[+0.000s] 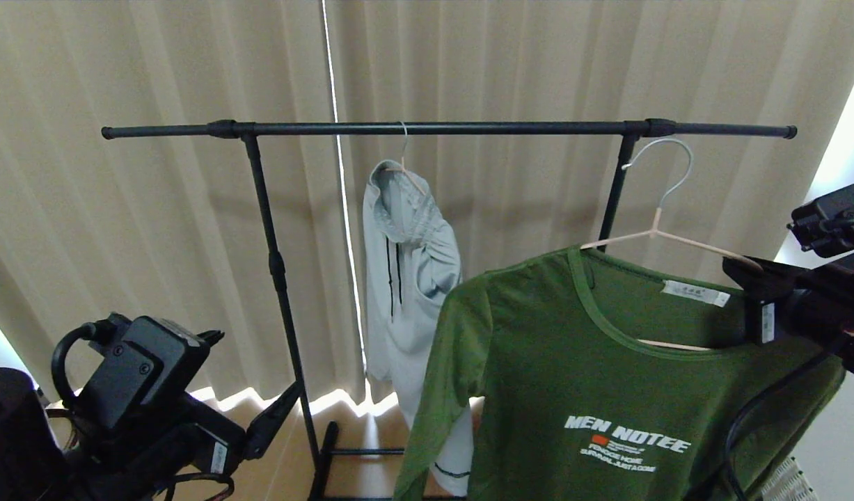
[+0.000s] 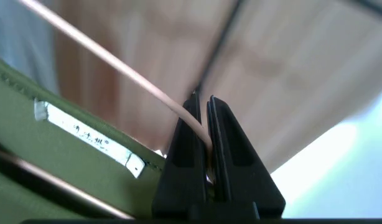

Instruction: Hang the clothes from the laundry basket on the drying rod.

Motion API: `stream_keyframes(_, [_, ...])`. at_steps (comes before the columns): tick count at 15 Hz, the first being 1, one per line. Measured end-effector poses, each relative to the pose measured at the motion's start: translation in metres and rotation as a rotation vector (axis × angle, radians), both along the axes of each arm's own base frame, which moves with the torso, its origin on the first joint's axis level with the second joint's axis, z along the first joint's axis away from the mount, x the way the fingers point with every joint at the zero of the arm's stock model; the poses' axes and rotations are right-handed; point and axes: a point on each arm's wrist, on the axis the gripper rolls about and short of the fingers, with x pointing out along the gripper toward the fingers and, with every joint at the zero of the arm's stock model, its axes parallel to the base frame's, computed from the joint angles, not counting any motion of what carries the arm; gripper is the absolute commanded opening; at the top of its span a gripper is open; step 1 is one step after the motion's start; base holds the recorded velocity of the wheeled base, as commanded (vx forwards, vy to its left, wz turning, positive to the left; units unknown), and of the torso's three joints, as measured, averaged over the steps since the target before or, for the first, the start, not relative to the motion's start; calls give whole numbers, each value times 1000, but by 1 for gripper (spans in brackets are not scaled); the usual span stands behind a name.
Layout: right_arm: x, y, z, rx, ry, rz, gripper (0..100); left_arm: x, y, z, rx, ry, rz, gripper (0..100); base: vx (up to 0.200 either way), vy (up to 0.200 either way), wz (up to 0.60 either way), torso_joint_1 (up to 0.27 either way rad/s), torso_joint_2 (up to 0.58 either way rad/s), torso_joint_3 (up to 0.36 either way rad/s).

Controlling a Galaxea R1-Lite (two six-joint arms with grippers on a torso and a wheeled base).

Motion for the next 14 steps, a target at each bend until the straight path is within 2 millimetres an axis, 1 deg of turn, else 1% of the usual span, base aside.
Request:
stream_keyframes(2, [-13,-13,-1,-58,92,-89,0,-4,2,1,-12,-13,-1,100,0,0,0,0,0,0])
stream_keyframes(4, [-28,-26,3,-106,166,-176,0,-4,3,3,-8,-27,-3,100,0,0,0,0,0,0])
stream_keyframes(6, [-38,-33,14,-124,169,-253,0,-5,4,4,-7,-32,-2,100,0,0,0,0,0,0])
stream_keyframes(7, [-41,-35,20,-124,142,-283,0,-4,4,7,-14,-42,2,100,0,0,0,0,0,0])
stream_keyframes(10, [-42,-37,29,-96,100,-336,0,-4,4,9,-21,-53,4,100,0,0,0,0,0,0])
stream_keyframes(14, [-38,-36,31,-35,81,-339,0,-5,5,11,-29,-63,3,100,200,0,0,-2,1,4])
